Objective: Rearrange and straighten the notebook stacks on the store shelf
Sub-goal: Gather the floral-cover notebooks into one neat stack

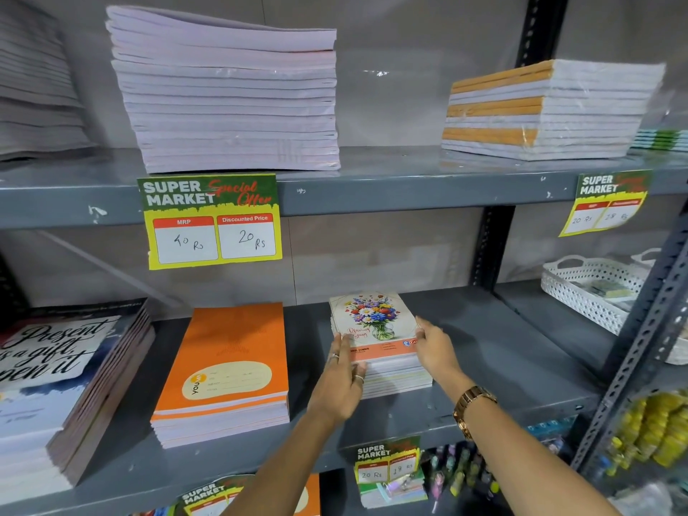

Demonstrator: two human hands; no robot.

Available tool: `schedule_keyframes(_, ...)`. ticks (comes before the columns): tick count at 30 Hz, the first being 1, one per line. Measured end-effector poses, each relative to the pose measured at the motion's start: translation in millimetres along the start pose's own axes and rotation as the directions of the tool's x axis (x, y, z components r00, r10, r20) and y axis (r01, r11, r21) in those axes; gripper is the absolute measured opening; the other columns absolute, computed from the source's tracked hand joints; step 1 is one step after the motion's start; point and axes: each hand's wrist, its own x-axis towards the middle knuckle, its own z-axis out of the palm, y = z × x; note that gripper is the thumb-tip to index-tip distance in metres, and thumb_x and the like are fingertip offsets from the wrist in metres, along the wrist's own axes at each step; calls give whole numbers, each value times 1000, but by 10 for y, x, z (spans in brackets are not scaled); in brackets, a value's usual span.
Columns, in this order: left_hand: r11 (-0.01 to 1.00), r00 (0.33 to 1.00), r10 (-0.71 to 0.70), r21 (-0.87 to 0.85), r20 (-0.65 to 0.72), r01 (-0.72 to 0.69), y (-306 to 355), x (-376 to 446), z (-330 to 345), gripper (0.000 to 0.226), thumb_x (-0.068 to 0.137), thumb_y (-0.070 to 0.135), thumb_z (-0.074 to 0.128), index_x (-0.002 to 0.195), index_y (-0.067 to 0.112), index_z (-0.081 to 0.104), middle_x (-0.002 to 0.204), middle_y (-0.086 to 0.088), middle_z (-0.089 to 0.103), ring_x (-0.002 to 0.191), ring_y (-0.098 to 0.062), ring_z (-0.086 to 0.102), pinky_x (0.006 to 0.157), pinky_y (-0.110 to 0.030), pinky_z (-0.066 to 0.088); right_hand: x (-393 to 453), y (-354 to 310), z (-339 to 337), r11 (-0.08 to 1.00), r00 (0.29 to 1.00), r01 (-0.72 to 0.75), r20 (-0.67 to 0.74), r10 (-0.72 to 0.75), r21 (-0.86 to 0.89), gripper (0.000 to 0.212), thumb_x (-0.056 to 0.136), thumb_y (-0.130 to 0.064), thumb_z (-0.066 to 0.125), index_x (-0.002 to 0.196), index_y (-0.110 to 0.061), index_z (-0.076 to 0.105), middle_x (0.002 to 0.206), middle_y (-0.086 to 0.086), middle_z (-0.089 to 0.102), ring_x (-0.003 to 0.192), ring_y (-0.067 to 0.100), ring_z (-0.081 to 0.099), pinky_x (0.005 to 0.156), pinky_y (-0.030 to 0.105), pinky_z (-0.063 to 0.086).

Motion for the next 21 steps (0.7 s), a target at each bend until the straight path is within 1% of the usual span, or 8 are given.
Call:
schedule_keyframes(2, 999, 1000, 22, 39, -12, -22, -16, 14, -90, 66, 97, 36, 37, 148, 24, -4, 158, 3, -15, 147, -21, 6, 114, -37, 31, -13, -36, 9, 991, 990, 72, -113, -85, -116, 41, 97, -9, 37, 138, -7, 42, 145, 13, 45, 133, 28, 43, 117, 45, 28)
schedule_keyframes(3, 998, 999, 27, 53, -31, -25, -30, 32, -160, 66, 97, 37, 38, 148, 23, -3, 158, 3, -17, 147, -20, 0, 116, -40, 27, -30, -76, 10, 983, 979, 110, -153, -132, -144, 43, 97, -10, 38, 140, -6, 39, 150, 12, 38, 140, 25, 34, 121, 43, 18)
schedule_keyframes(4, 997, 998, 31, 71, -57, -27, -50, 55, -240, 65, 97, 36, 37, 148, 21, -1, 158, 2, -17, 146, -19, -4, 117, -40, 22, -45, -122, 9, 974, 969, 150, -173, -179, -169, 44, 98, -11, 38, 142, -7, 37, 153, 10, 34, 143, 23, 28, 122, 41, 10)
schedule_keyframes(6, 991, 993, 41, 129, -113, -27, -116, 81, -437, 61, 99, 32, 35, 148, 14, 4, 159, -2, -12, 146, -18, -8, 119, -37, 10, -86, -223, 31, 946, 948, 234, -162, -272, -223, 46, 98, -14, 37, 144, -8, 33, 154, 9, 32, 145, 21, 23, 121, 38, 3)
schedule_keyframes(8, 980, 988, 46, 197, -150, -16, -222, 80, -630, 57, 99, 26, 34, 148, 9, 8, 159, -7, -6, 147, -20, -7, 120, -33, 4, -142, -329, 76, 921, 932, 296, -135, -336, -253, 46, 99, -18, 35, 144, -9, 32, 154, 8, 31, 146, 21, 20, 121, 38, 2)
schedule_keyframes(11, 964, 985, 12, 263, -171, 34, -447, -10, -866, 56, 100, 25, 33, 148, 9, 8, 159, -9, -2, 147, -23, -5, 120, -34, 6, -249, -515, 190, 907, 921, 339, -107, -374, -247, 46, 99, -20, 36, 144, -11, 33, 155, 7, 29, 146, 23, 17, 121, 40, 7)
schedule_keyframes(16, 928, 985, -60, 355, -163, 115, -778, -279, -1155, 59, 99, 32, 33, 148, 15, 4, 159, -4, -3, 147, -22, -4, 120, -35, 8, -432, -802, 484, 864, 891, 434, -22, -454, -256, 48, 98, -17, 37, 144, -8, 32, 156, 8, 28, 146, 20, 19, 121, 34, 3)
schedule_keyframes(21, 892, 990, -81, 435, -116, 124, -1087, -575, -1452, 59, 100, 32, 32, 148, 12, 4, 159, -8, -2, 147, -23, -4, 120, -36, 3, -729, -1104, 877, 775, 811, 584, 139, -568, -242, 50, 100, -26, 35, 147, -11, 27, 158, 4, 22, 147, 18, 15, 123, 35, 10)
